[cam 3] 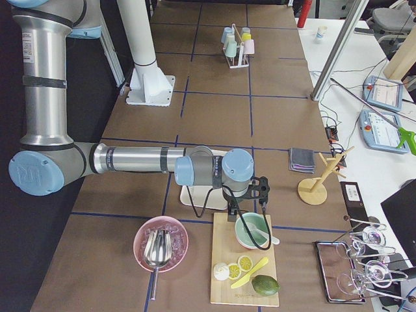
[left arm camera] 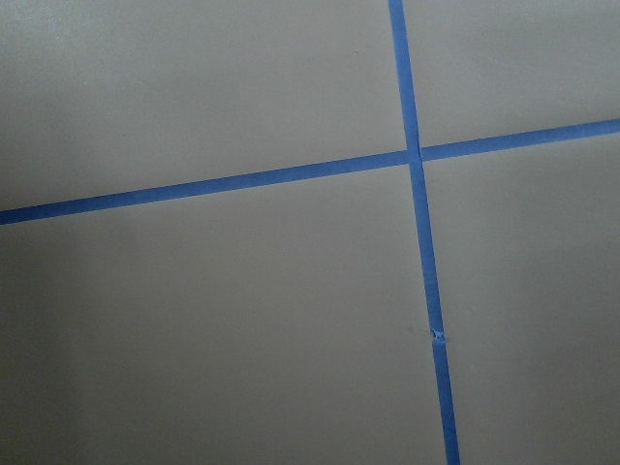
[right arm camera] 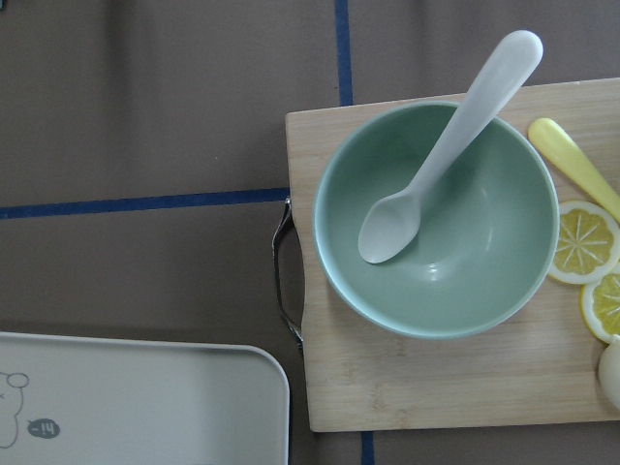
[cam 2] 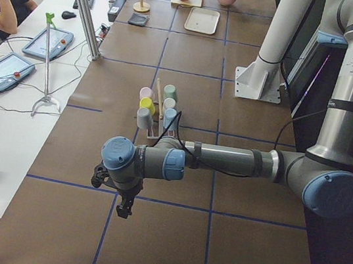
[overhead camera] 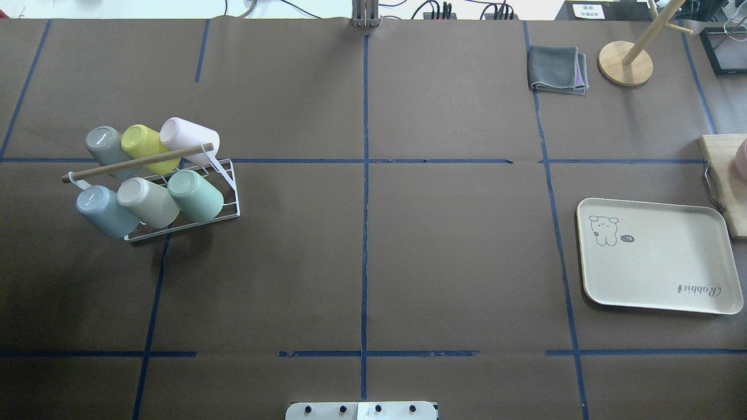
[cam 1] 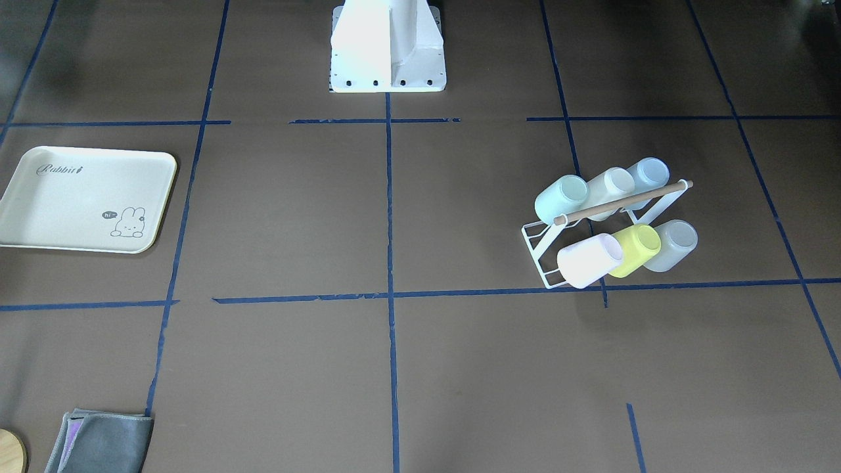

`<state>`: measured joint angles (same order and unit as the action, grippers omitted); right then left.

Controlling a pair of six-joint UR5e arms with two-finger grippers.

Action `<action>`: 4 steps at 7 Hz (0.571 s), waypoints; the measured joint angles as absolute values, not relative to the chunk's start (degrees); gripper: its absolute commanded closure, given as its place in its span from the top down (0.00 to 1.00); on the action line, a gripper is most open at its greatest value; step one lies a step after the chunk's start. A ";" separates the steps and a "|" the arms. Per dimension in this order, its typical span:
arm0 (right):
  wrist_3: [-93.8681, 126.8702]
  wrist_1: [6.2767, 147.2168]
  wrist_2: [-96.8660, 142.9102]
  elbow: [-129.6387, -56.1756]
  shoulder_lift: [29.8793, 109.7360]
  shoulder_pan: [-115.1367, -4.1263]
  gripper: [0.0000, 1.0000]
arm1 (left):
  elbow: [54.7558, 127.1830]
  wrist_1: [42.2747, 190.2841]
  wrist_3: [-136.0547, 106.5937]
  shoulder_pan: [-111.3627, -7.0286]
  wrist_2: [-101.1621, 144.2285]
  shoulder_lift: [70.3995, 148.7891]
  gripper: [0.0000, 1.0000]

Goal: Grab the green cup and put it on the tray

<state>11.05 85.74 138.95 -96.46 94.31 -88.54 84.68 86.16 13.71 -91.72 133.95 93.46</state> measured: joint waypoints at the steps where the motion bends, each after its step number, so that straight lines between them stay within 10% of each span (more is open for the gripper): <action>1: 18.01 79.73 138.47 -97.62 96.52 -85.68 1.00 | 84.85 86.14 13.69 -91.74 133.96 93.38 1.00; 4: 36.27 59.26 133.58 -98.23 104.91 -75.02 1.00 | 85.40 86.13 13.63 -91.76 134.03 93.08 1.00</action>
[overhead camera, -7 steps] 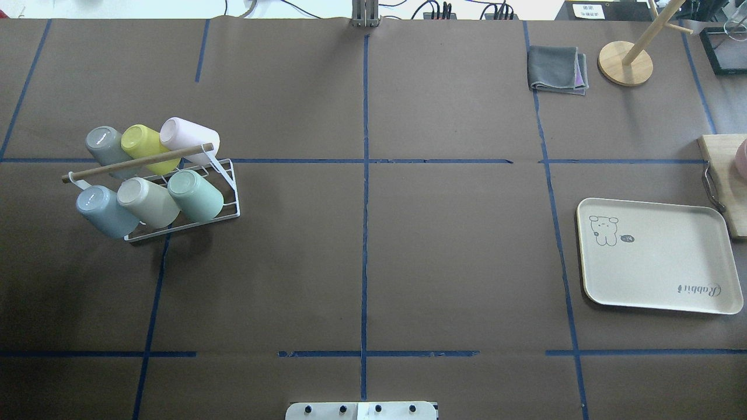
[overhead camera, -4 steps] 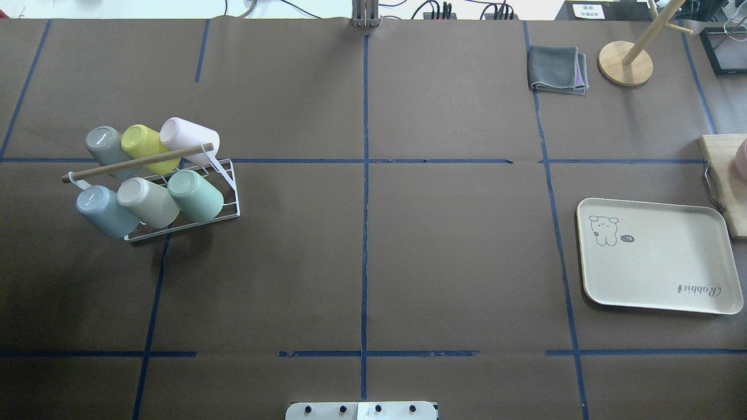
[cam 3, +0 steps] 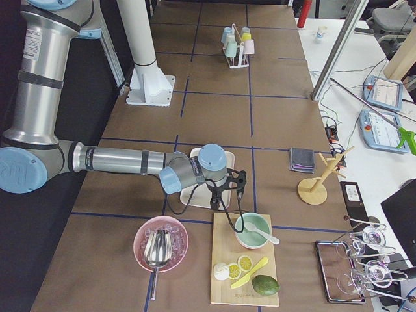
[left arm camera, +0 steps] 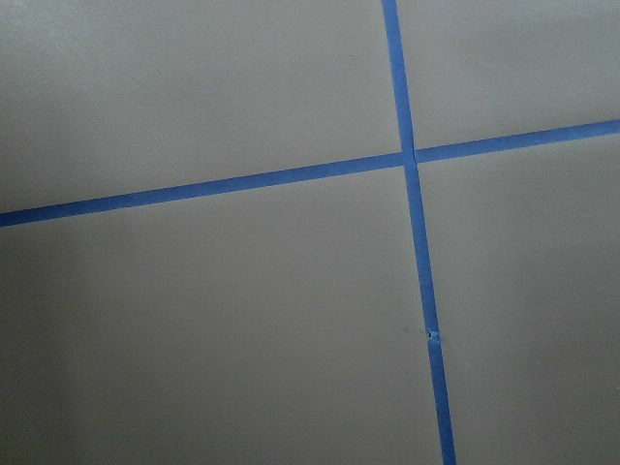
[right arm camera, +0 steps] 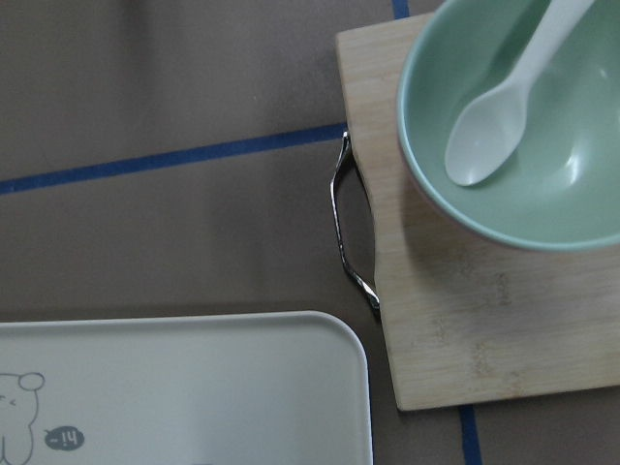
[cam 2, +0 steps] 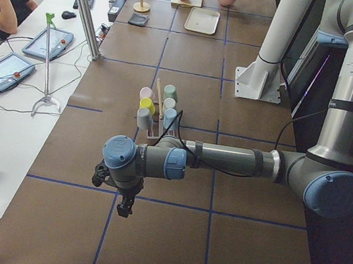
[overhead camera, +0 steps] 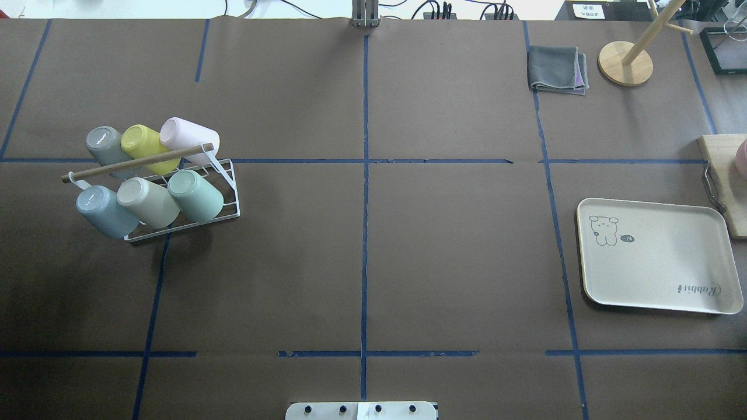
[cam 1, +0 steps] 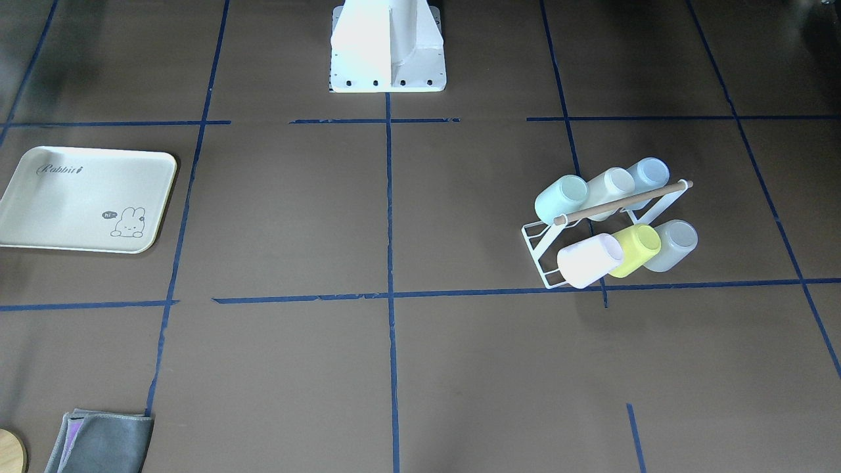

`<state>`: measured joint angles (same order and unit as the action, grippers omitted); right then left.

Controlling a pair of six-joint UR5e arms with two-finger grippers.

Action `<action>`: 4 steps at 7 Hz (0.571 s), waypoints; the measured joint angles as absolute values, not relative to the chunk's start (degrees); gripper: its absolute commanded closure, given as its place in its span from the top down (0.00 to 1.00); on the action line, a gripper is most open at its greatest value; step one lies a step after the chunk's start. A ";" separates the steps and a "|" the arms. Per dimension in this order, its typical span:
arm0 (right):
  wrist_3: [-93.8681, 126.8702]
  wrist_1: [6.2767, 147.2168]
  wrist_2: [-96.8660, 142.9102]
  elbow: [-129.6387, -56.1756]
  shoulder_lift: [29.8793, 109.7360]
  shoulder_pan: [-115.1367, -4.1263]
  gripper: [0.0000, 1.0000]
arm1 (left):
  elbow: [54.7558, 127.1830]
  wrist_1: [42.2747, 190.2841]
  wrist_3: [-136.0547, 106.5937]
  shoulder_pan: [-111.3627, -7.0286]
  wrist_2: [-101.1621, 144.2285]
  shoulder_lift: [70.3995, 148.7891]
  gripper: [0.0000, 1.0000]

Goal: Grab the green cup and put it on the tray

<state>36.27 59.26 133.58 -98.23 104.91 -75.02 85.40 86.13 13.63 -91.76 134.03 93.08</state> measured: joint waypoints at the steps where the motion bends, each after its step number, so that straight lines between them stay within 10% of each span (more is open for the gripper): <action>1: 39.17 56.73 131.59 -97.78 106.08 -71.74 1.00 | 85.54 86.13 13.62 -91.79 134.05 92.95 1.00; 4: 47.93 44.43 127.96 -91.43 107.15 -64.50 1.00 | 86.68 86.07 13.62 -91.84 134.12 92.59 1.00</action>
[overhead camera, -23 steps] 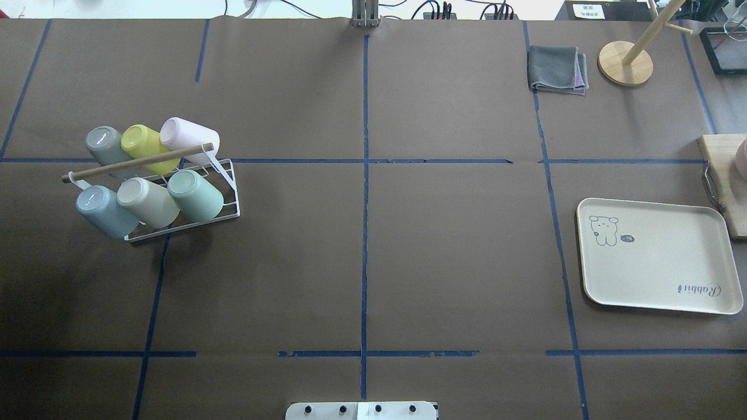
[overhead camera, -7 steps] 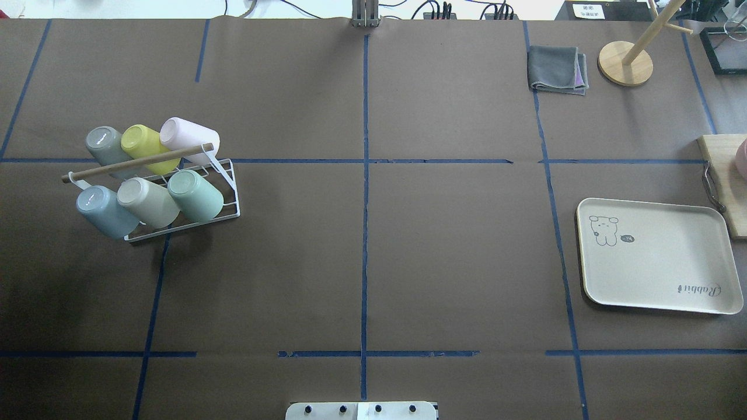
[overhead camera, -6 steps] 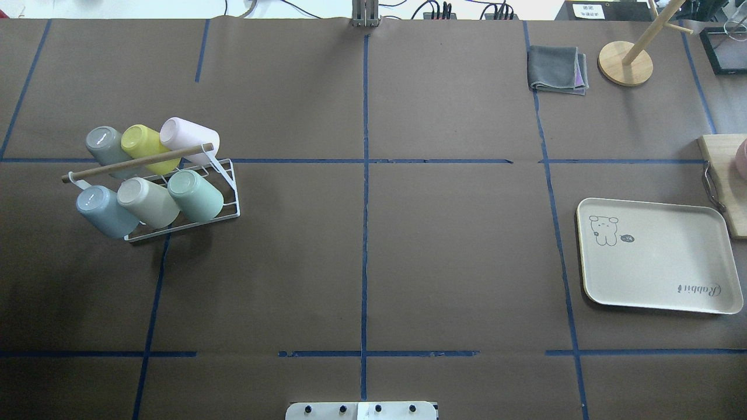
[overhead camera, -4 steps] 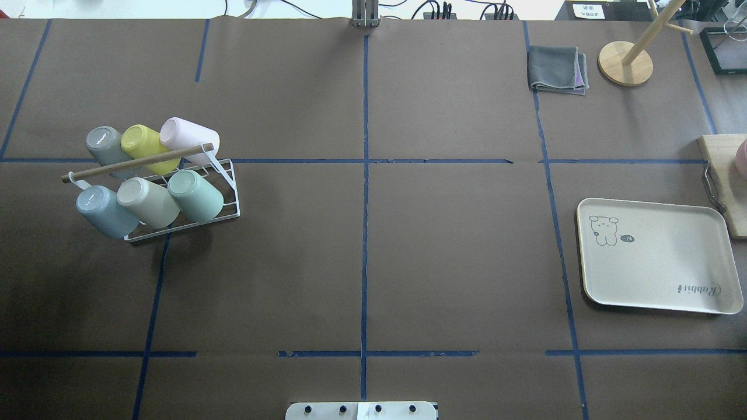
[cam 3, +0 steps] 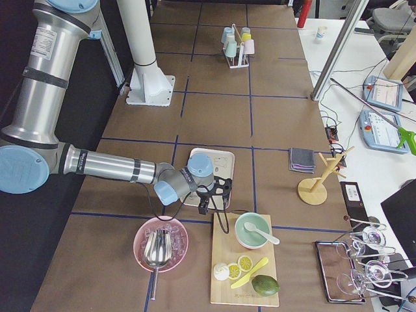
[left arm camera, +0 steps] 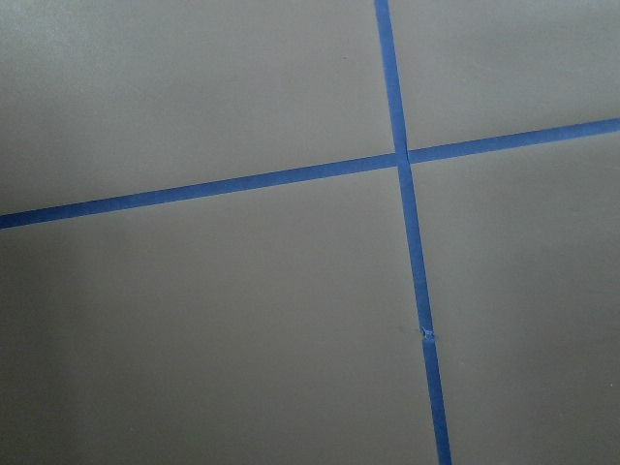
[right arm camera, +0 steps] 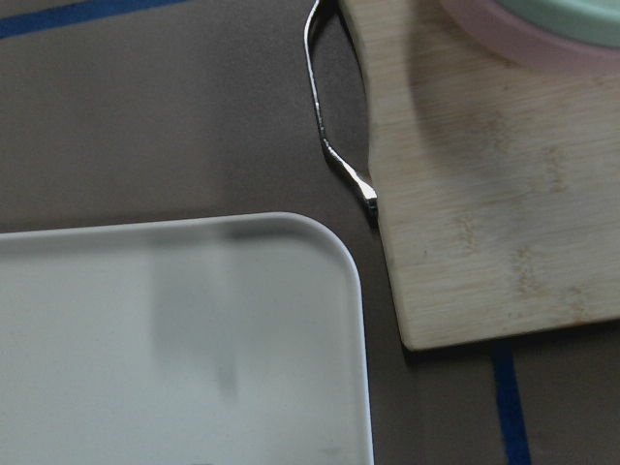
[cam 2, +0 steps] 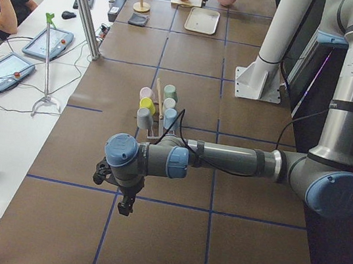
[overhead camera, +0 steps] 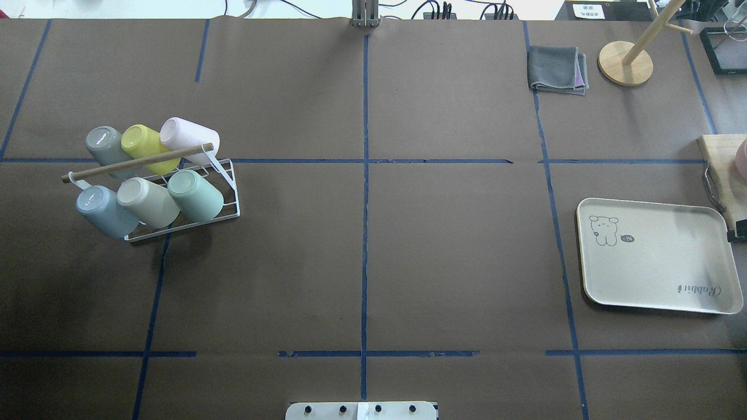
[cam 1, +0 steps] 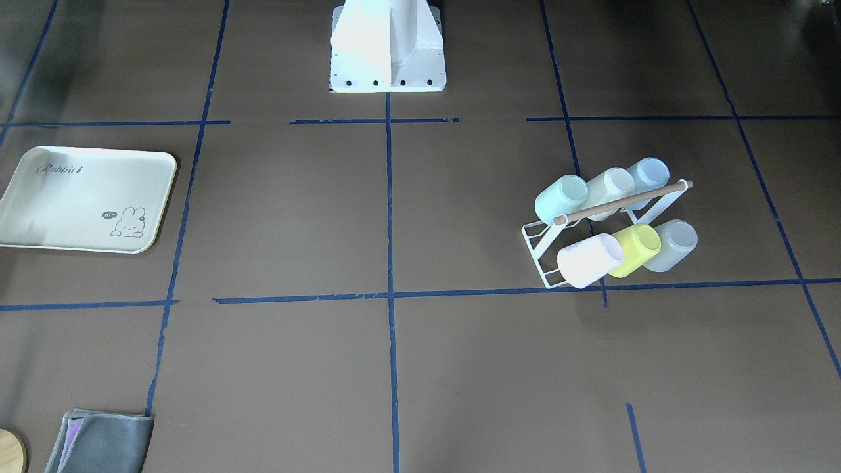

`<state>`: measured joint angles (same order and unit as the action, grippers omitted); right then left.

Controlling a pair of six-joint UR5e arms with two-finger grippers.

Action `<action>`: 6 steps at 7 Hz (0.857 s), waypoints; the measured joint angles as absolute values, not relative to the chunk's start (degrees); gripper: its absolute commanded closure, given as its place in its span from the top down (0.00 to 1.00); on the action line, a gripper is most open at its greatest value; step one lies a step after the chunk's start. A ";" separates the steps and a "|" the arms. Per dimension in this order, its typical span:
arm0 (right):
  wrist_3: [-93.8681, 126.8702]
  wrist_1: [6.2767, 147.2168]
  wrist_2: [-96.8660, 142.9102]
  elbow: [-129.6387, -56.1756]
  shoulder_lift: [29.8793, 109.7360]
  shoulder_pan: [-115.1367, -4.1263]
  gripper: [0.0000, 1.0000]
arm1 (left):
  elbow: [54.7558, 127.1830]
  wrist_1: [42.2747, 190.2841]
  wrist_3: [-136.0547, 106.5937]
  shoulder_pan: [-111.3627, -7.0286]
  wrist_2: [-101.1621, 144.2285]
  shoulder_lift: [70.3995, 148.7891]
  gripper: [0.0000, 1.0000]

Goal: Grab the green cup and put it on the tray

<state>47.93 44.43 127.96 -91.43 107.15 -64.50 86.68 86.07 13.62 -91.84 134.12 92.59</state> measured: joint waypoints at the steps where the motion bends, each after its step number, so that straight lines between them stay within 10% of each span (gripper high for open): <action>1: 49.53 41.63 127.18 -89.77 107.19 -63.08 1.00 | 86.85 86.05 13.62 -91.84 134.12 92.57 1.00; 6: 50.28 39.91 127.16 -87.54 107.23 -60.32 0.64 | 87.11 86.04 13.62 -91.84 134.06 92.55 1.00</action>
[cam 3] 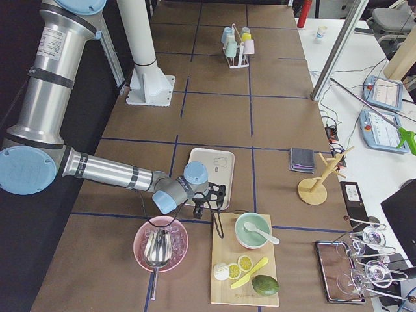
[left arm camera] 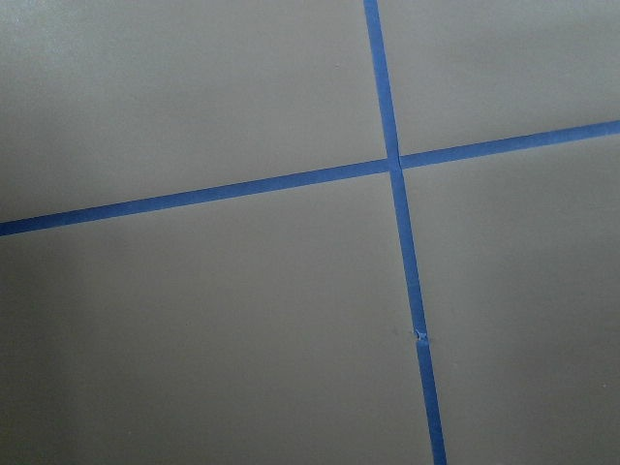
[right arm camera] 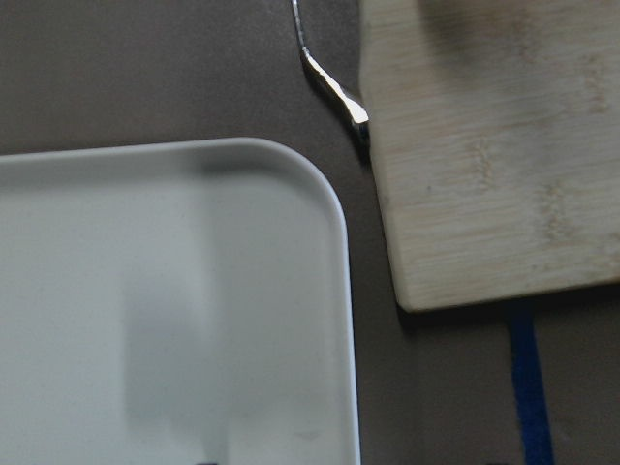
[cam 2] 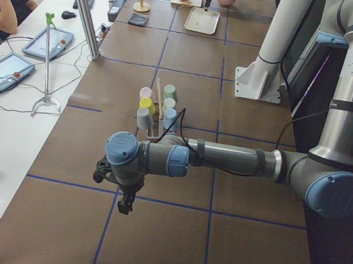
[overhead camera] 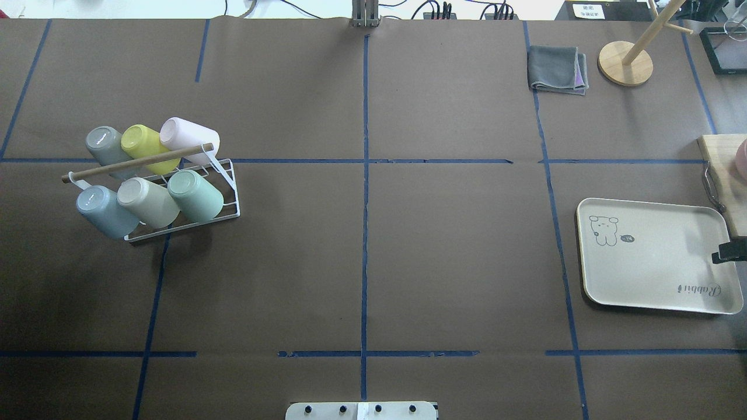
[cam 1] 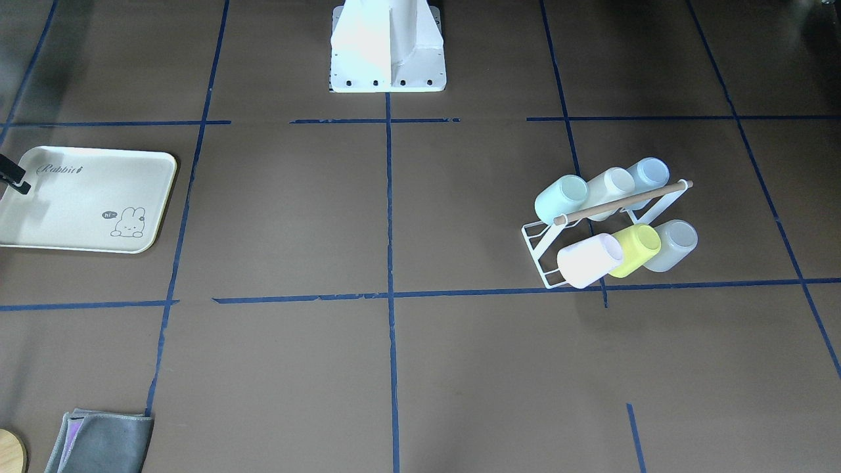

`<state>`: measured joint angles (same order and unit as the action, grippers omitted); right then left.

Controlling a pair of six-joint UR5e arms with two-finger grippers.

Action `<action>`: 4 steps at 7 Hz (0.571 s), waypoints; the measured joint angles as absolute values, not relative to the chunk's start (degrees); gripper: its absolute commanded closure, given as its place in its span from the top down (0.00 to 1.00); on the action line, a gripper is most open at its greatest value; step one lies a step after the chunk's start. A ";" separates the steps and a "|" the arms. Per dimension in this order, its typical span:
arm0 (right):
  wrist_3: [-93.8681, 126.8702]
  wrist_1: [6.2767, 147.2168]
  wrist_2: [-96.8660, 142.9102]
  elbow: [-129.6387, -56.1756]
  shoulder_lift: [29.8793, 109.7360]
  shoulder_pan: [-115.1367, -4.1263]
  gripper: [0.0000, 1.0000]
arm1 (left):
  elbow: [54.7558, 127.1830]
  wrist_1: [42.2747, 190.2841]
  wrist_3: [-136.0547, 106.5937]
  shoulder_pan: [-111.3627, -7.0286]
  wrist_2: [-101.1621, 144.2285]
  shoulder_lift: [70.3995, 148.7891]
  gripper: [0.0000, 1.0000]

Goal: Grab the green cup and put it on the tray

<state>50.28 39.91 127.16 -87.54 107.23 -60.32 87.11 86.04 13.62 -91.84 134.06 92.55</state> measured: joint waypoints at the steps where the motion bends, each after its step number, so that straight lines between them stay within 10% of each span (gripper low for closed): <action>1: 50.27 39.88 127.25 -87.49 107.29 -60.11 0.55 | 87.11 86.04 13.62 -91.85 134.04 92.55 1.00; 4: 50.29 39.80 127.16 -87.46 107.46 -60.03 0.19 | 87.11 86.12 13.62 -91.85 134.03 92.68 1.00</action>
<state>50.29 39.80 127.16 -87.46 107.46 -60.03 87.11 86.12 13.62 -91.85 134.03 92.68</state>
